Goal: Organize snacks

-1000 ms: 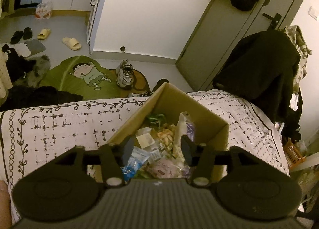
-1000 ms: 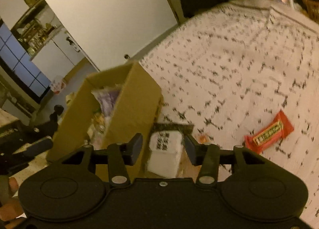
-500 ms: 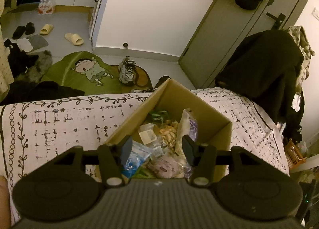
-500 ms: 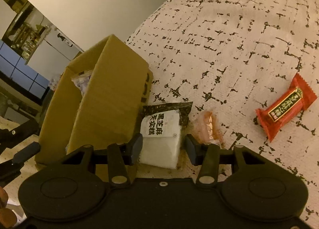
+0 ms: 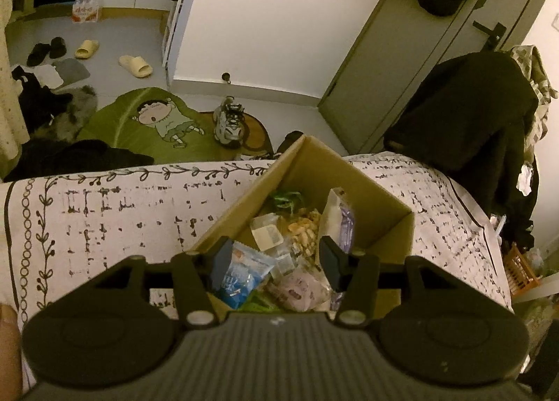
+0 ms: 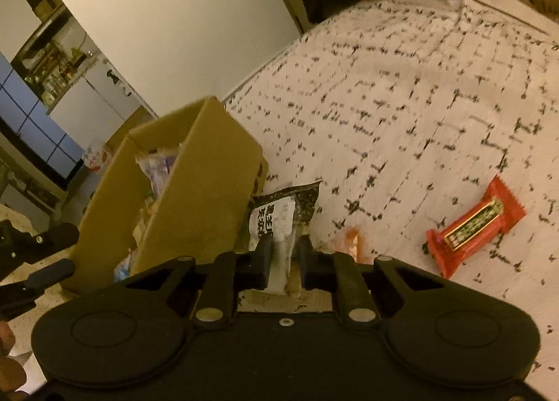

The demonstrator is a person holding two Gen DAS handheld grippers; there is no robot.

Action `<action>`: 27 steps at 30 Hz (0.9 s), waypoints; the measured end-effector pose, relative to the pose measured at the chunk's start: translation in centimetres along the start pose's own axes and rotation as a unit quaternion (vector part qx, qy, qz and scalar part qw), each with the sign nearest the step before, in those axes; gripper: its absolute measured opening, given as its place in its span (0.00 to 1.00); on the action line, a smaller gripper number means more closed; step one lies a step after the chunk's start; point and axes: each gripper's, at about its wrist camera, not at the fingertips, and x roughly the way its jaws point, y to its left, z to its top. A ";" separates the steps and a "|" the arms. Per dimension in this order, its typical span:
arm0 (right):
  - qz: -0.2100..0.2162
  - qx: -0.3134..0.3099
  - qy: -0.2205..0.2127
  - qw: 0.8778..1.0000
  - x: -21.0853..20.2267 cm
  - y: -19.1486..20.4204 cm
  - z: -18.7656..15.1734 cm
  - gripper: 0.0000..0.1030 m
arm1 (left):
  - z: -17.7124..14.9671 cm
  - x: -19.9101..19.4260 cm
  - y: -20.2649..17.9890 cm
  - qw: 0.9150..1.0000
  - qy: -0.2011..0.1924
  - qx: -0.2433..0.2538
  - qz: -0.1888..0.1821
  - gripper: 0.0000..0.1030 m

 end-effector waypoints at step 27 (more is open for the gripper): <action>0.064 0.017 -0.132 0.989 -5.3 2.5 3.8 0.14 | 0.0 -0.4 -0.6 1.000 -0.005 0.019 0.009 0.62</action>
